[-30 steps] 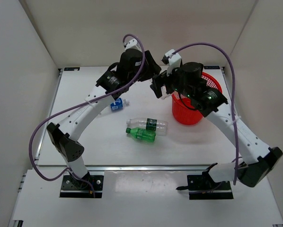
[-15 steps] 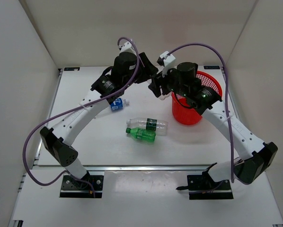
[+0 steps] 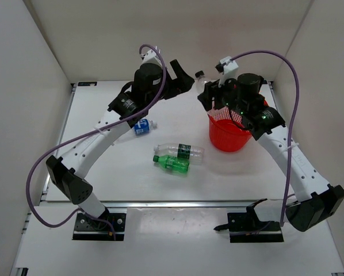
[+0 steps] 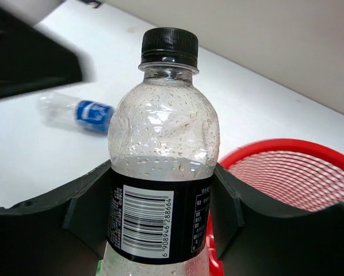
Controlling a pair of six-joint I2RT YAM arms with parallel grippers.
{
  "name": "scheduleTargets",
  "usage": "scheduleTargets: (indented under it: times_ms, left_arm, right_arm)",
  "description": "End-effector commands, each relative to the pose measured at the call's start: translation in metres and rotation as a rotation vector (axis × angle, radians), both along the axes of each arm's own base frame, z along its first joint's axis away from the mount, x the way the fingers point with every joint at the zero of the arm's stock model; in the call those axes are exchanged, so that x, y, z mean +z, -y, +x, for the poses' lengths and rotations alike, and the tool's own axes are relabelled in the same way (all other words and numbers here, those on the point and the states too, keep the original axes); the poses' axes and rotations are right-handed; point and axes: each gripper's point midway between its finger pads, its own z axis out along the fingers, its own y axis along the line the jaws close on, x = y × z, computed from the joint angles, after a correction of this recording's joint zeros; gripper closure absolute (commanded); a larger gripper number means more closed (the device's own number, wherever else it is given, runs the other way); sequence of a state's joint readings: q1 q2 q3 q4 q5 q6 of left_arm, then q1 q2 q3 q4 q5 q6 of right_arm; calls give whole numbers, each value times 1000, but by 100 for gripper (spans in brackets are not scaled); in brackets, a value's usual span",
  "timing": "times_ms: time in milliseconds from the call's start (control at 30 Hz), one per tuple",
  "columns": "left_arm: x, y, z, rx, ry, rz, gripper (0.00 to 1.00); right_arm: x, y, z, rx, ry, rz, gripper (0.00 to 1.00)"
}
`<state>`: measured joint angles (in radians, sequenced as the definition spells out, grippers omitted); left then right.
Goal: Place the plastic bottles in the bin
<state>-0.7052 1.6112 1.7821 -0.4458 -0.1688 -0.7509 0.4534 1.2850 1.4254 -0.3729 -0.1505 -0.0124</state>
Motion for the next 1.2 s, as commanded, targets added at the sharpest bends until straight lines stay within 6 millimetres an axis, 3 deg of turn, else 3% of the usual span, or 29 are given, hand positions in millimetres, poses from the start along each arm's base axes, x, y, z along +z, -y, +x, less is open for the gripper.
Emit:
scheduleTargets:
  times_ms: [0, 67, 100, 133, 167, 233, 300, 333, 367, 400, 633, 667, 767, 833, 867, 933, 967, 1033, 1100, 1167]
  left_arm:
    - [24, -54, -11, 95, 46, -7, 1]
    - [13, -83, -15, 155, 29, 14, 2]
    - [21, -105, -22, 196, 45, 8, 1]
    - [-6, -113, -26, 210, -7, 55, 1]
    - [-25, -134, -36, 252, -52, 97, 2]
    - [-48, -160, -51, 317, -110, 130, 1]
    - [-92, -185, -70, 341, -221, 173, 1]
    - [-98, -189, -74, 344, -236, 176, 2]
    - [-120, -197, -80, 361, -298, 202, 1]
    - [-140, -201, -88, 364, -354, 228, 2]
    - [-213, -183, -113, 286, -530, 238, 2]
    - [-214, -177, -112, 270, -525, 225, 1]
    - [-235, -166, -119, 220, -557, 254, 1]
    - [-249, -168, -126, 204, -609, 293, 1]
    - [-255, -170, -133, 199, -635, 310, 1]
    - [-257, -182, -135, 237, -644, 313, 2]
    - [-257, -190, -138, 259, -652, 307, 2]
    - [-251, -208, -139, 322, -638, 310, 1]
    - [-242, -225, -140, 379, -616, 307, 2]
    - [-229, -241, -139, 422, -581, 292, 1]
  right_arm:
    - [25, 55, 22, -166, 77, -22, 100]
    - [5, 80, 34, -225, 25, -45, 100]
    - [3, 89, 38, -244, 17, -41, 99]
    - [-9, 107, 42, -294, -8, -40, 97]
    - [-22, 114, 40, -306, -34, -46, 93]
    - [-40, 130, 41, -359, -68, -36, 81]
    - [-52, 138, 42, -378, -88, -38, 58]
    - [-54, 139, 41, -383, -96, -50, 22]
    - [-51, 140, 42, -390, -90, -65, 6]
    - [-47, 140, 43, -411, -81, -84, 1]
    - [6, 125, 31, -412, 34, -108, 1]
    - [12, 126, 27, -406, 46, -90, 0]
    - [10, 109, 3, -305, 21, -38, 2]
    - [3, 80, -17, -157, -8, -46, 2]
    - [-6, 56, -34, -46, -26, -86, 2]
    - [-34, -5, -75, 171, -51, -164, 5]
    - [-46, -19, -86, 233, -47, -217, 7]
    - [-91, -65, -127, 387, -94, -339, 7]
    - [-123, -86, -145, 465, -170, -390, 7]
    - [-151, -94, -143, 456, -231, -429, 7]
